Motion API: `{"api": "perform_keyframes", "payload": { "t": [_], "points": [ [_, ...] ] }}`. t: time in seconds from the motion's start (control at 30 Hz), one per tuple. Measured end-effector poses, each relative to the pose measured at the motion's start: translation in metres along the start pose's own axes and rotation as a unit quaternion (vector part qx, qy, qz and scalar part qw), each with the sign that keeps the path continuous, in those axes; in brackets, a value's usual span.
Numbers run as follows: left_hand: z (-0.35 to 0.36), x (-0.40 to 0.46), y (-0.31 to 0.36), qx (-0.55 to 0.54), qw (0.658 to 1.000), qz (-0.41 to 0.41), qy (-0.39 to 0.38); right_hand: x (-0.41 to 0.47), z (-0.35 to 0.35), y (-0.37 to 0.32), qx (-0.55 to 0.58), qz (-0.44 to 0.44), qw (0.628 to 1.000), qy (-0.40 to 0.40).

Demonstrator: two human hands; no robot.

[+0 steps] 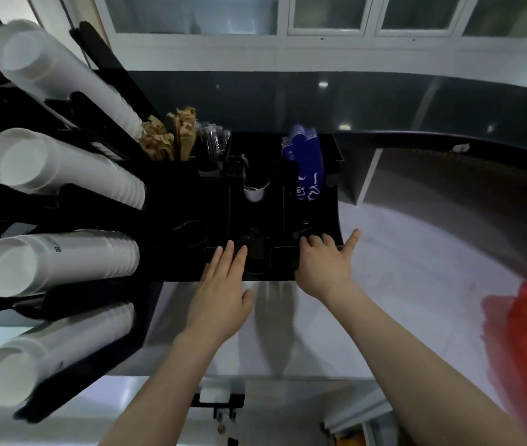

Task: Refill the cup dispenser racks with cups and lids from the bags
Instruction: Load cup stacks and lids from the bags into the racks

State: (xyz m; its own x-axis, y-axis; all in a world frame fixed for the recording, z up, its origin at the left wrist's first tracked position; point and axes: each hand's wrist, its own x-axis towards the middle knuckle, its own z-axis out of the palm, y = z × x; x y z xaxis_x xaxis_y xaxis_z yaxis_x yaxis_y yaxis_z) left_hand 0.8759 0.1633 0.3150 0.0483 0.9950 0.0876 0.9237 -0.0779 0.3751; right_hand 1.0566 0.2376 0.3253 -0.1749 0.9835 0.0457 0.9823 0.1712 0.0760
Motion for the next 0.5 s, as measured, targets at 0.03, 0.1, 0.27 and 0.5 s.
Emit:
{"api": "perform_keyframes", "payload": {
  "t": [0.03,0.1,0.27,0.5],
  "points": [
    [0.001,-0.001,0.001,-0.001,1.0,-0.003,-0.001,-0.001,0.001,0.002,-0.004,-0.005,1.0,0.011],
    [0.002,-0.003,0.003,-0.006,1.0,-0.011,-0.002,-0.002,0.003,0.007,-0.014,-0.016,0.999,0.031],
    [0.002,-0.008,0.004,-0.016,1.0,-0.027,-0.001,0.005,0.01,0.013,-0.013,-0.035,0.998,0.051],
    [-0.005,-0.011,-0.007,-0.021,0.999,-0.041,0.001,0.02,0.01,0.014,0.01,-0.022,0.998,0.053]
  ]
}}
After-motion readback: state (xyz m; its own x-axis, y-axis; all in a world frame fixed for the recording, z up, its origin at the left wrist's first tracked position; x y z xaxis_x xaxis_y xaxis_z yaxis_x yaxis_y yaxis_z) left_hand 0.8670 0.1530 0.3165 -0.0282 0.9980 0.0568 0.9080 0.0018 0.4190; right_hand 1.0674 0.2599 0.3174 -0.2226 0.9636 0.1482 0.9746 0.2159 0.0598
